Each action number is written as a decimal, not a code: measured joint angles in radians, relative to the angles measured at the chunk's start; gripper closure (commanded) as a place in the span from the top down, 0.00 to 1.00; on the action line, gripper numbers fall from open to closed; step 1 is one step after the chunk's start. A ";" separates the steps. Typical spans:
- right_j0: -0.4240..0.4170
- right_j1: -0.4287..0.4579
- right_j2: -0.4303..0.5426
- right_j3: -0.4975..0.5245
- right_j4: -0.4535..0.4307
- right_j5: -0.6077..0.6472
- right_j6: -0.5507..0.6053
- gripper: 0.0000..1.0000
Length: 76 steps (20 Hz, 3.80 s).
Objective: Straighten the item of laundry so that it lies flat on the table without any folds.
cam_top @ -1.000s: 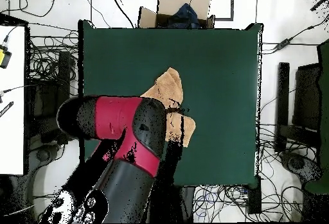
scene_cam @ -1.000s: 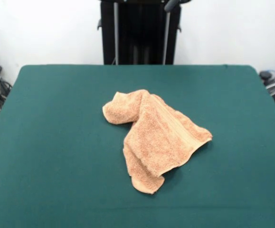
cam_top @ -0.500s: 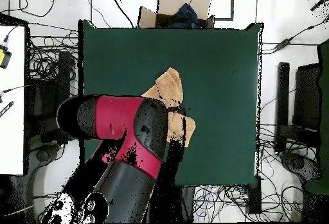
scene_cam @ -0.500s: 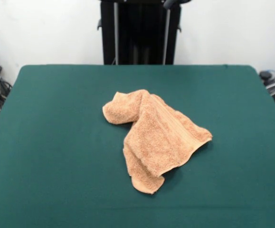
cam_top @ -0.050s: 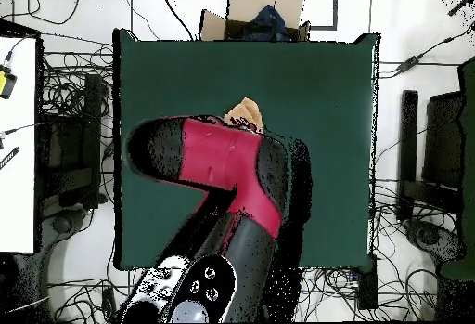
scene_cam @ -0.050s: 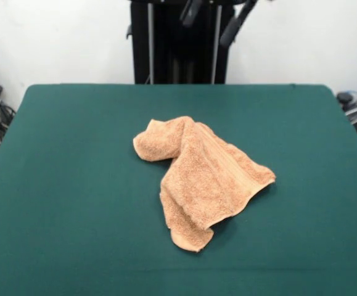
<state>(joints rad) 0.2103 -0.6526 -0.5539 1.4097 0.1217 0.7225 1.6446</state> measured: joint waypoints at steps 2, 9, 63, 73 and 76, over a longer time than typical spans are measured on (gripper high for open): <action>-0.030 0.006 0.026 0.004 0.025 -0.017 0.000 1.00; -0.086 0.023 0.105 0.023 0.044 -0.061 0.000 1.00; -0.226 0.306 0.403 0.153 0.131 -0.482 0.000 1.00; -0.280 0.330 0.461 0.150 0.131 -0.506 0.000 1.00; -0.286 0.330 0.468 0.150 0.131 -0.506 0.000 1.00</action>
<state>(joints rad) -0.0761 -0.3227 -0.0861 1.5600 0.2529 0.2165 1.6446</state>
